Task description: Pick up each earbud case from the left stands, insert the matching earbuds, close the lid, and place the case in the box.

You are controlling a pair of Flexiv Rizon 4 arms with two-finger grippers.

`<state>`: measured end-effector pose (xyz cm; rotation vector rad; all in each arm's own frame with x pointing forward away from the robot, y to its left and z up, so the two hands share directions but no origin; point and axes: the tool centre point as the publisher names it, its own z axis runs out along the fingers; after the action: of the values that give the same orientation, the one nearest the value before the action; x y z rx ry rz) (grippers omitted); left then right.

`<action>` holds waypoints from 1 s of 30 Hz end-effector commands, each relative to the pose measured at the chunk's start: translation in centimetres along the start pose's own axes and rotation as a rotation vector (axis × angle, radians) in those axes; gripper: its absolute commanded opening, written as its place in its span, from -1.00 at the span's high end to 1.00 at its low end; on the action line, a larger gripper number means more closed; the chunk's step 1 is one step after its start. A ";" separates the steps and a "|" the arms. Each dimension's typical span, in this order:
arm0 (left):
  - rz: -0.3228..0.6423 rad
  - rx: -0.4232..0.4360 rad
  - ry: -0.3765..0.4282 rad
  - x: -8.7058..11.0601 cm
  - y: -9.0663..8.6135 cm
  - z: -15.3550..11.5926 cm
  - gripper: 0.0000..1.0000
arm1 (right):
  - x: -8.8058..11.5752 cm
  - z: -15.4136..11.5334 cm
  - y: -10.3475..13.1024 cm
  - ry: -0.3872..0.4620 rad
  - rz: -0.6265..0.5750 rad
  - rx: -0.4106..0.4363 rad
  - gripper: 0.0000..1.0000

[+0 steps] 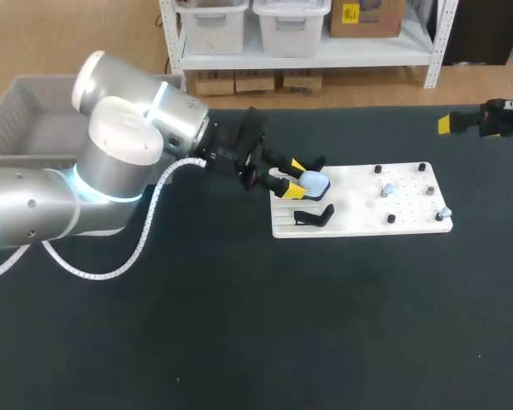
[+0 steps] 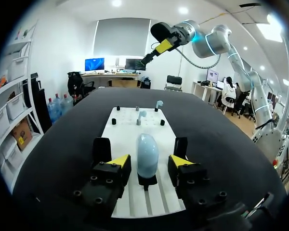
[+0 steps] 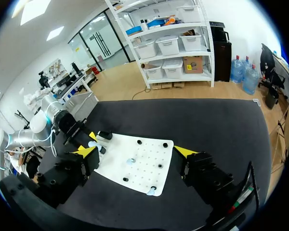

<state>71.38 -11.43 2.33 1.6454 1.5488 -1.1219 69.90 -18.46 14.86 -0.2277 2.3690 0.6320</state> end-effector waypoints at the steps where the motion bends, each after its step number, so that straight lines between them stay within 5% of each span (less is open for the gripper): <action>1: 0.001 0.011 0.004 0.0 0.4 0.4 0.02 | 0.0 0.0 0.0 0.001 0.000 0.002 -1.00; 30: 0.020 -0.014 -0.015 0.5 0.3 1.4 0.15 | 0.0 0.0 0.0 0.001 0.000 0.002 -1.00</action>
<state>71.50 -12.47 1.42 1.6426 1.5276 -1.1105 69.90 -18.46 14.86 -0.2277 2.3690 0.6320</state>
